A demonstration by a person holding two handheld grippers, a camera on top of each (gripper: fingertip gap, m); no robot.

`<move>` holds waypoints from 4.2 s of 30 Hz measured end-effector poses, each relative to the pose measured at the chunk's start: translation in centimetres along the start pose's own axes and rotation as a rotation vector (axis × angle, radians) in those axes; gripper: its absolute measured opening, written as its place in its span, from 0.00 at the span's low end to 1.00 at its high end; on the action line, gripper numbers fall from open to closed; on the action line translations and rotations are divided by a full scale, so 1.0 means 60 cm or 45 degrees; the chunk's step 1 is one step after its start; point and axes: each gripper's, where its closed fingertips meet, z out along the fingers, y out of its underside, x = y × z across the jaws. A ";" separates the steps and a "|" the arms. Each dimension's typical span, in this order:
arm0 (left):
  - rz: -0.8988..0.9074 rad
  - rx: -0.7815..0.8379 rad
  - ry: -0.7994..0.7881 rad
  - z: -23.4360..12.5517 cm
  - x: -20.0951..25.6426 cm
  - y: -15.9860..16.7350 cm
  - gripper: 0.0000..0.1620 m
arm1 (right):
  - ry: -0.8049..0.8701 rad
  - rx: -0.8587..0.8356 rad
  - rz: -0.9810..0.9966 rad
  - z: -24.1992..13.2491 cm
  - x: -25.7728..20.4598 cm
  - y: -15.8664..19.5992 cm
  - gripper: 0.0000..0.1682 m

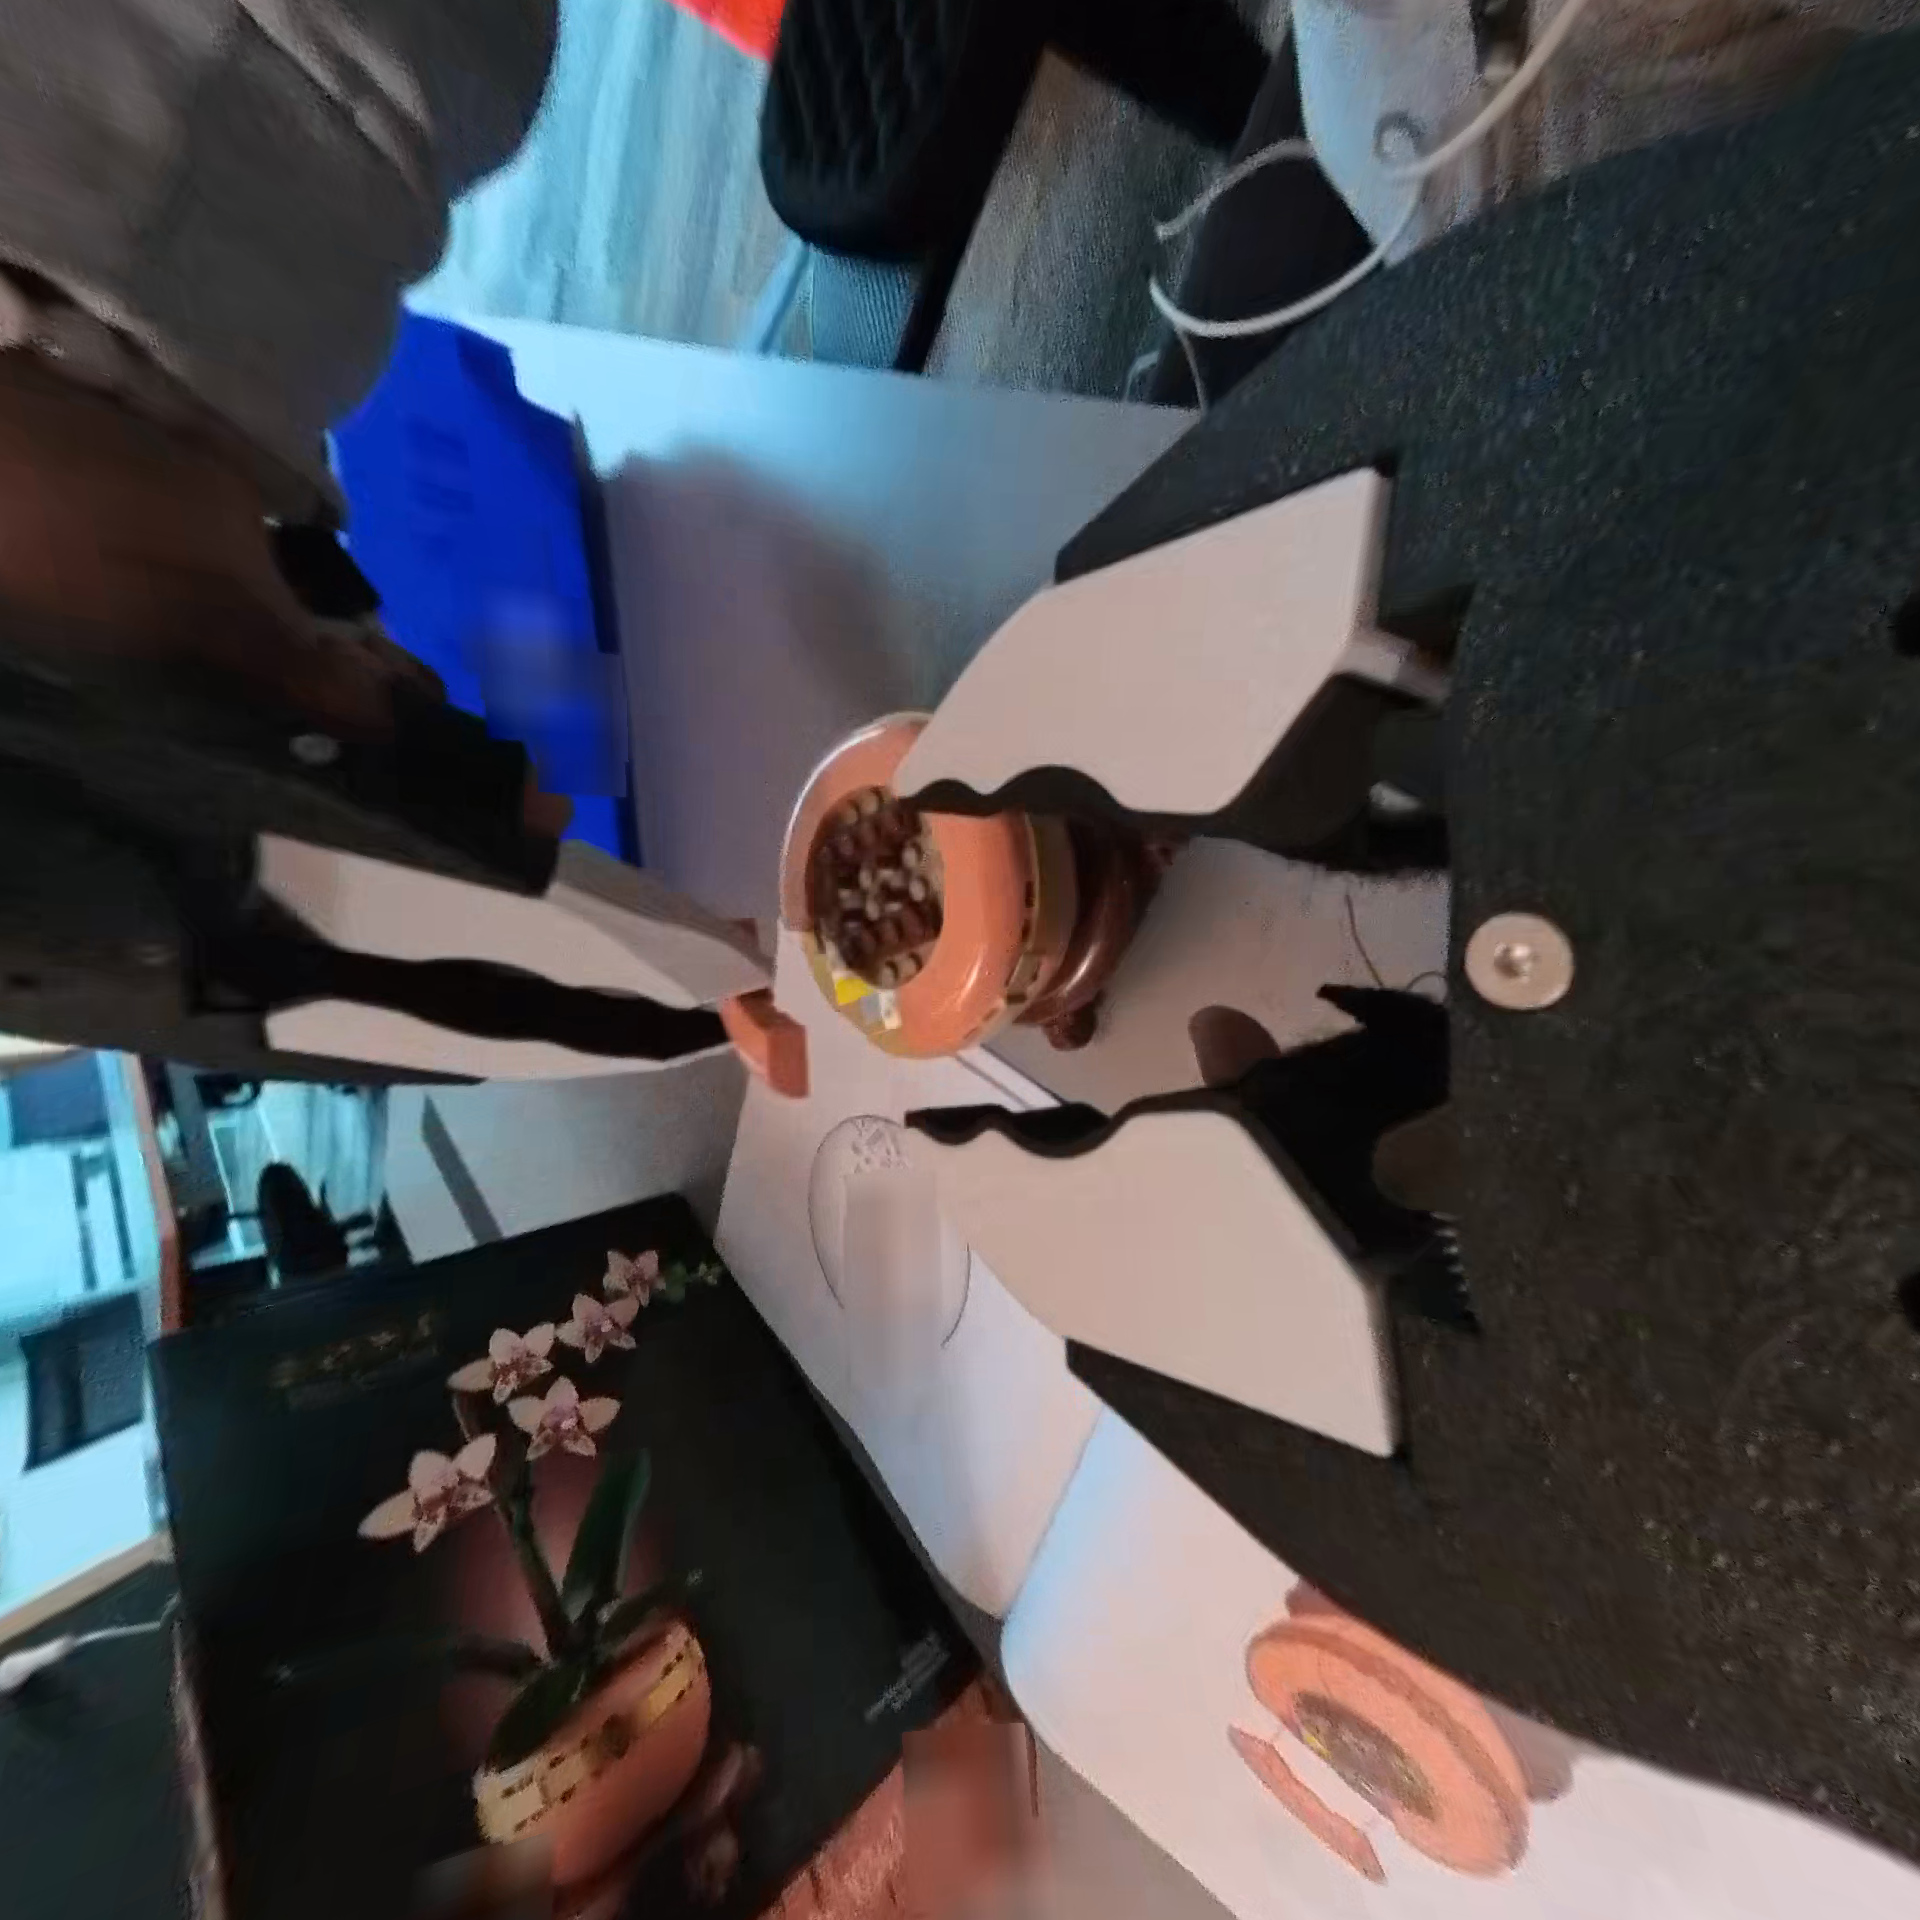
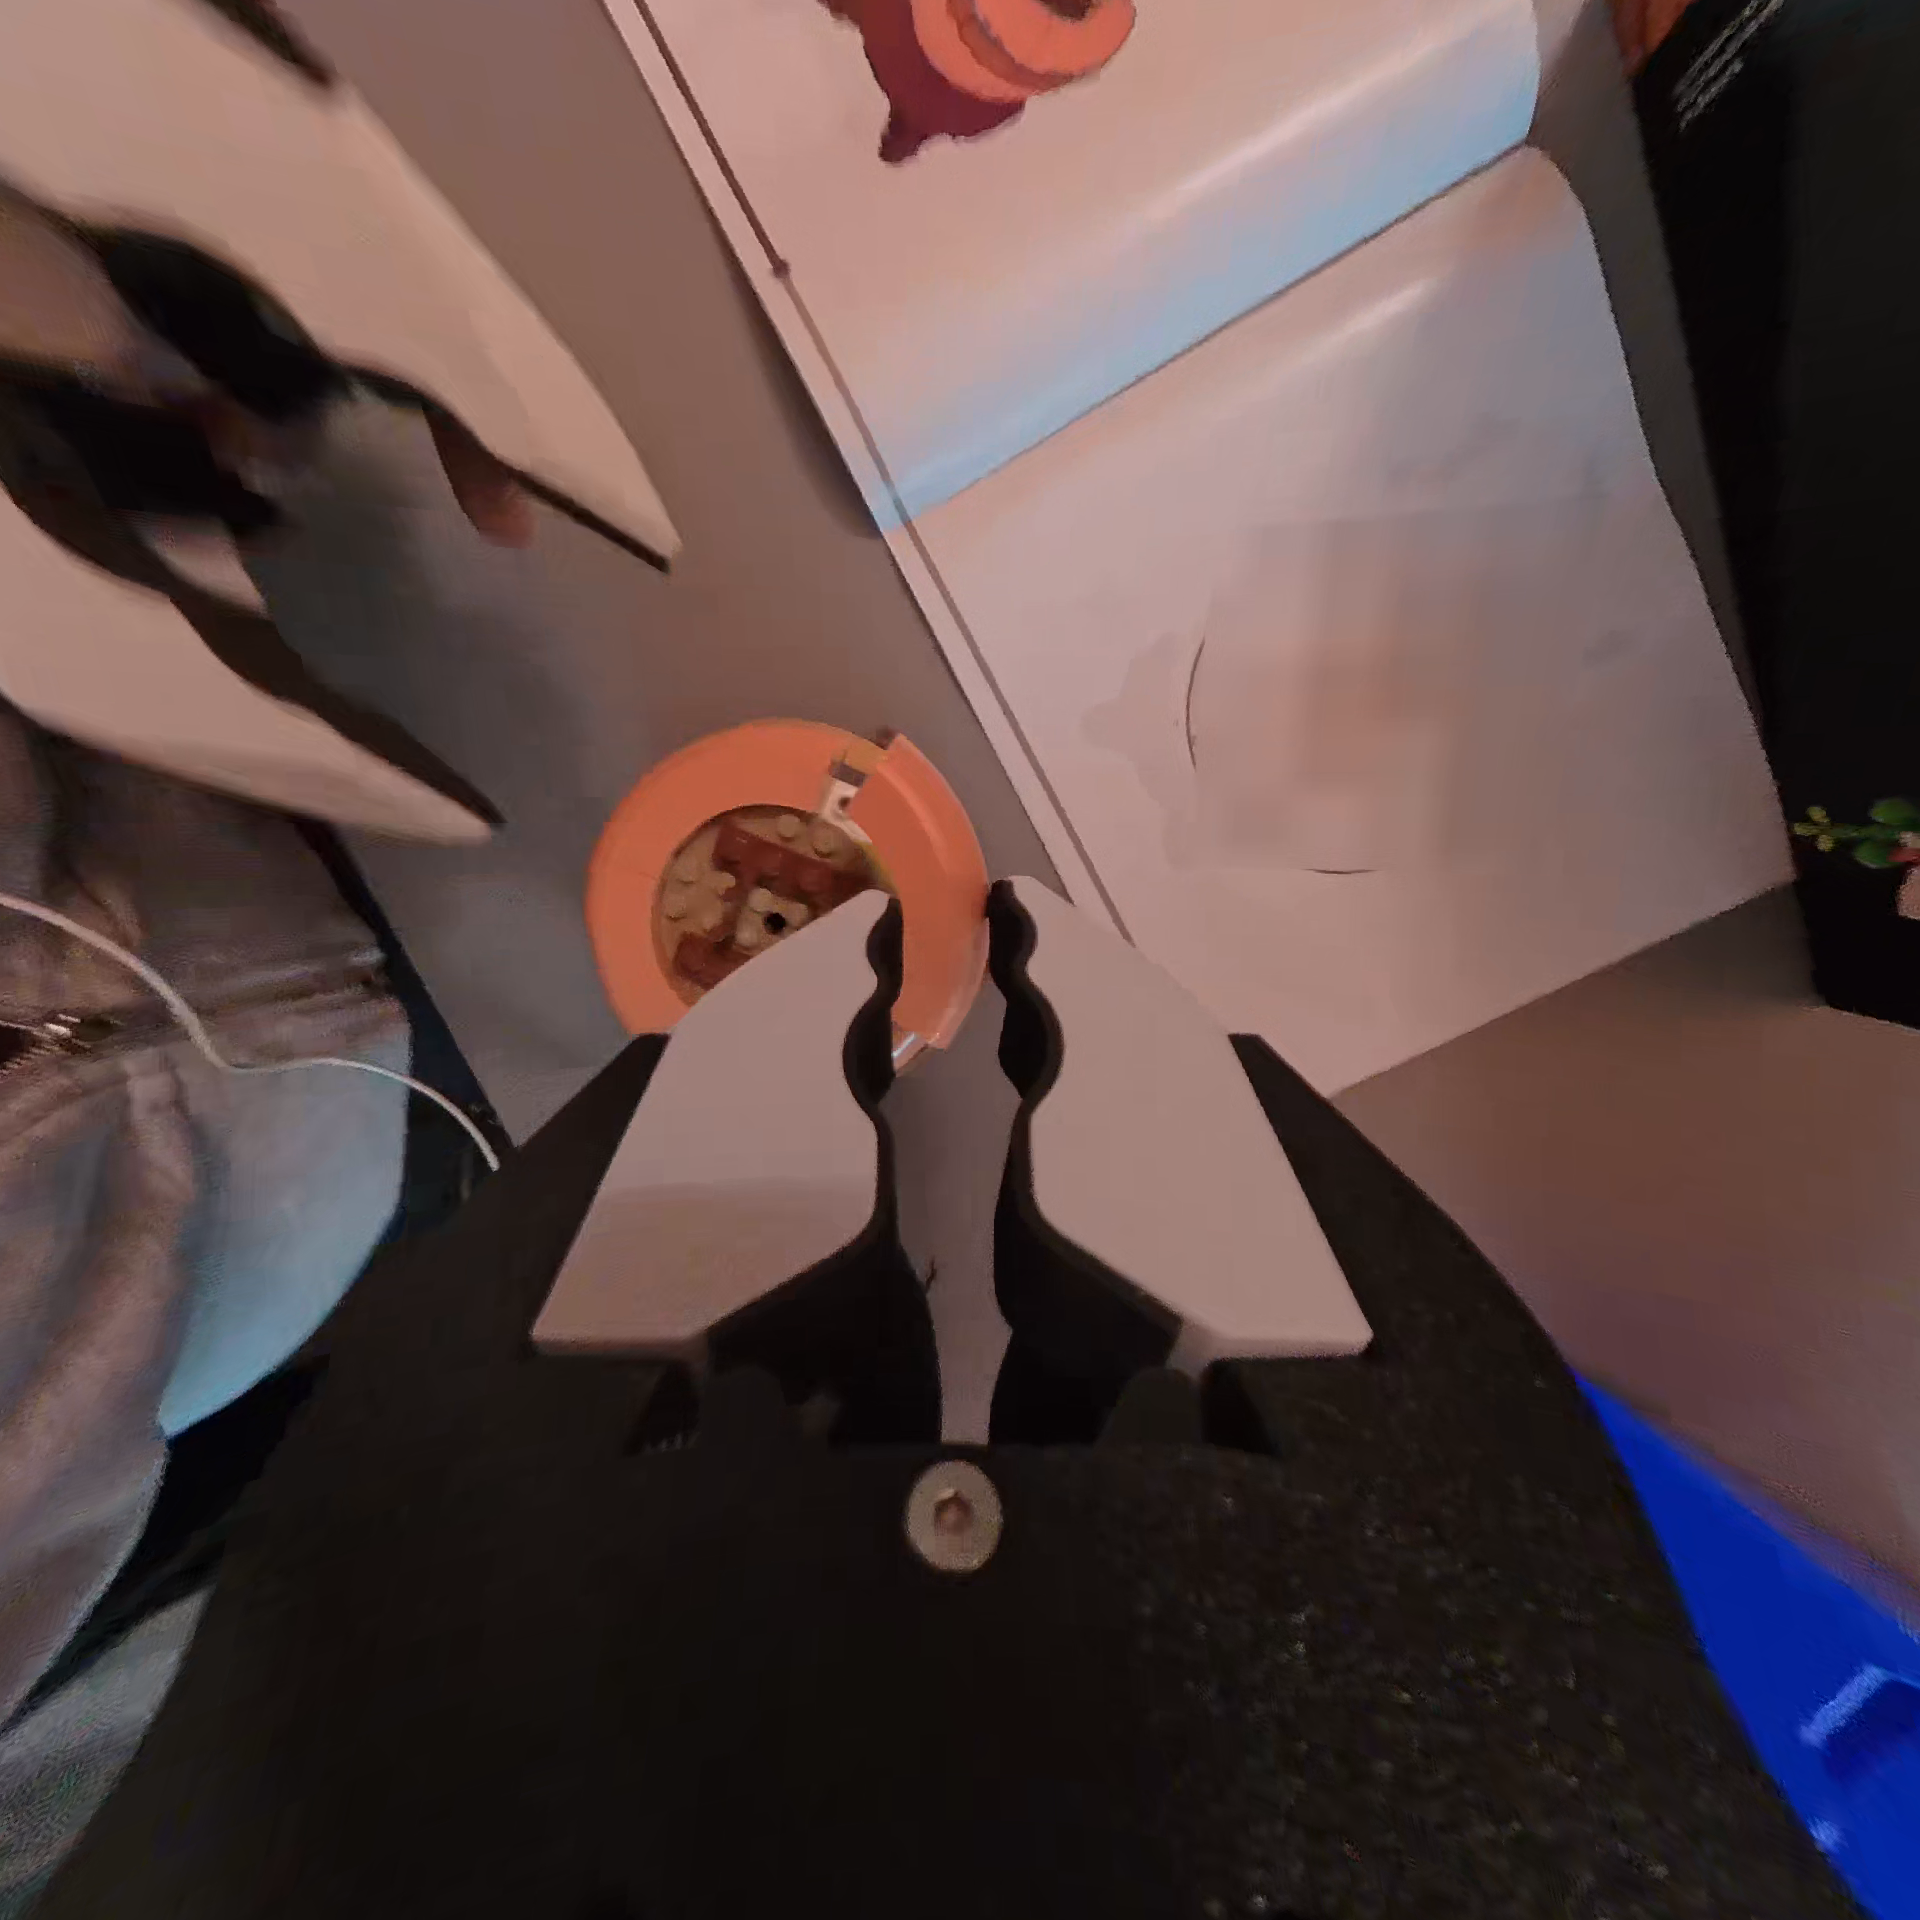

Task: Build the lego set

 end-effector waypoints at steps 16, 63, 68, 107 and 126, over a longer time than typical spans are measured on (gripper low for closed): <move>-0.354 -0.156 0.661 0.074 -0.046 0.014 0.05 | 0.038 -0.232 -0.086 0.024 -0.006 0.010 0.09; -0.236 -0.192 0.774 0.064 -0.013 0.018 0.07 | -0.569 0.253 0.146 0.015 -0.008 0.011 0.13; -0.258 -0.152 0.827 0.060 -0.005 0.009 0.07 | -0.623 0.206 0.132 0.026 -0.017 0.013 0.13; -0.014 -0.276 0.579 0.083 -0.015 0.023 0.02 | -0.606 0.476 0.435 0.008 0.007 -0.008 0.37; 0.100 -0.200 0.517 0.078 -0.004 0.023 0.00 | -1.112 0.764 1.302 0.053 -0.029 0.030 0.32</move>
